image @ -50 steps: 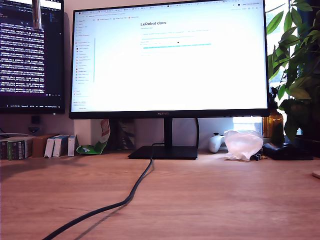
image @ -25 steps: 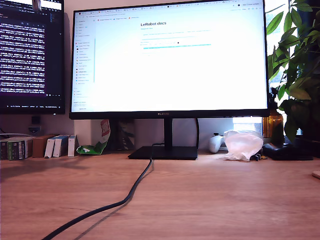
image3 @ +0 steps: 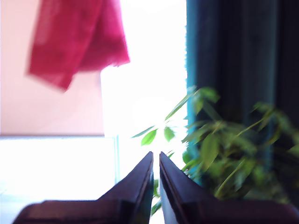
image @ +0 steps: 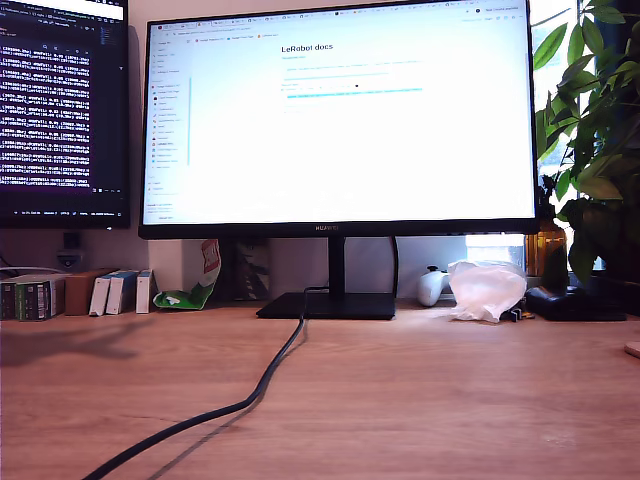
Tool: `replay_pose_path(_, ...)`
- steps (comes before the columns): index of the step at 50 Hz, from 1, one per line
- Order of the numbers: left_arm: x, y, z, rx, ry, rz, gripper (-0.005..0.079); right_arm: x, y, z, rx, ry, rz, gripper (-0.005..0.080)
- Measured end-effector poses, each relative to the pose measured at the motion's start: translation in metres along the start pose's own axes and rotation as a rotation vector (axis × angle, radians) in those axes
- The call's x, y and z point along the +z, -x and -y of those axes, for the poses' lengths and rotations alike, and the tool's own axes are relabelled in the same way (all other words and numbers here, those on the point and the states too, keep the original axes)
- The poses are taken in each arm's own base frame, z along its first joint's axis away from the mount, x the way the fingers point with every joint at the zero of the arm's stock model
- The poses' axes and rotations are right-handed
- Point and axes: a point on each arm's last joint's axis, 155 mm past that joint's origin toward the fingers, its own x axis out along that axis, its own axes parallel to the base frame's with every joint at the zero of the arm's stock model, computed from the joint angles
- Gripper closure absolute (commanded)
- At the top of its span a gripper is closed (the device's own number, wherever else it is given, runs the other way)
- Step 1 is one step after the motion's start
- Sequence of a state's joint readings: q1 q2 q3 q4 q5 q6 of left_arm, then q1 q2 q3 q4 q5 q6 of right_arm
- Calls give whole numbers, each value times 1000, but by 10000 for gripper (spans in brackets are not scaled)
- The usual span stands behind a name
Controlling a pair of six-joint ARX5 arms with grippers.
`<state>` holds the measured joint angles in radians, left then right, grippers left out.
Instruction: Pick the metallic laser pointer with your right arm, pass it to your left arm, then place it down to the left side of the table
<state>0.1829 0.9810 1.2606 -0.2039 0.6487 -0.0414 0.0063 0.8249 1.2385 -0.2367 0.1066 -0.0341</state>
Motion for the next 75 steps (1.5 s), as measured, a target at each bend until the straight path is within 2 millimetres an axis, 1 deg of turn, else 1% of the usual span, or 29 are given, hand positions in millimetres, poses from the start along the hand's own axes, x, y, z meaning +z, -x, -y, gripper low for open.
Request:
replay_pose_path(8,20,23,31,-40,-53,53,762,-17,19,-6,42,-16,0,763)
replay_pose_path(11,21,31,41,-55,-62,65,762,-20,26,-7,51,-31,5,763)
replay_pose_path(13,18,35,46,-63,-63,67,762,-22,30,-8,56,-33,8,763)
replay_pose_path(15,12,38,50,-68,-59,63,762,-23,35,-8,57,-35,15,763)
replay_pose_path(20,-14,43,55,-77,-40,38,762,-25,47,-9,72,-37,33,763)
replay_pose_path(25,-41,43,54,-78,-11,22,762,-34,56,-11,88,-45,44,763)
replay_pose_path(28,-58,42,53,-78,15,11,762,-44,59,-13,98,-64,39,763)
replay_pose_path(30,-69,41,53,-77,32,3,762,-54,58,-14,100,-68,24,763)
replay_pose_path(33,-89,40,51,-75,53,-21,762,-76,55,-16,102,-81,-17,763)
replay_pose_path(36,-113,40,49,-64,87,-69,762,-105,51,-17,102,-83,-83,763)
replay_pose_path(39,-131,41,47,-50,134,-121,762,-133,49,-19,100,-93,-161,763)
replay_pose_path(42,-137,42,46,-45,171,-144,762,-149,48,-19,98,-104,-212,763)
replay_pose_path(45,-139,42,47,-42,213,-150,761,-152,47,-20,100,-110,-224,763)
replay_pose_path(49,-139,43,47,-38,257,-152,761,-149,48,-20,99,-128,-216,763)
replay_pose_path(54,-137,43,45,-26,264,-142,761,-148,51,-19,85,-216,-221,762)
replay_pose_path(57,-137,42,40,1,250,-140,761,-149,52,-18,79,-242,-227,755)
replay_pose_path(62,-136,41,33,28,174,-134,761,-146,52,-15,67,-225,-211,746)
replay_pose_path(66,-130,38,31,26,124,-97,761,-136,50,-14,67,-205,-172,743)
replay_pose_path(68,-130,37,31,23,113,-82,761,-130,51,-14,70,-206,-144,736)
replay_pose_path(71,-140,36,32,17,109,-78,761,-126,54,-14,73,-209,-113,734)
replay_pose_path(73,-149,36,33,11,111,-81,761,-127,57,-13,74,-209,-100,734)
replay_pose_path(75,-161,35,35,5,112,-84,761,-133,61,-13,75,-201,-94,734)
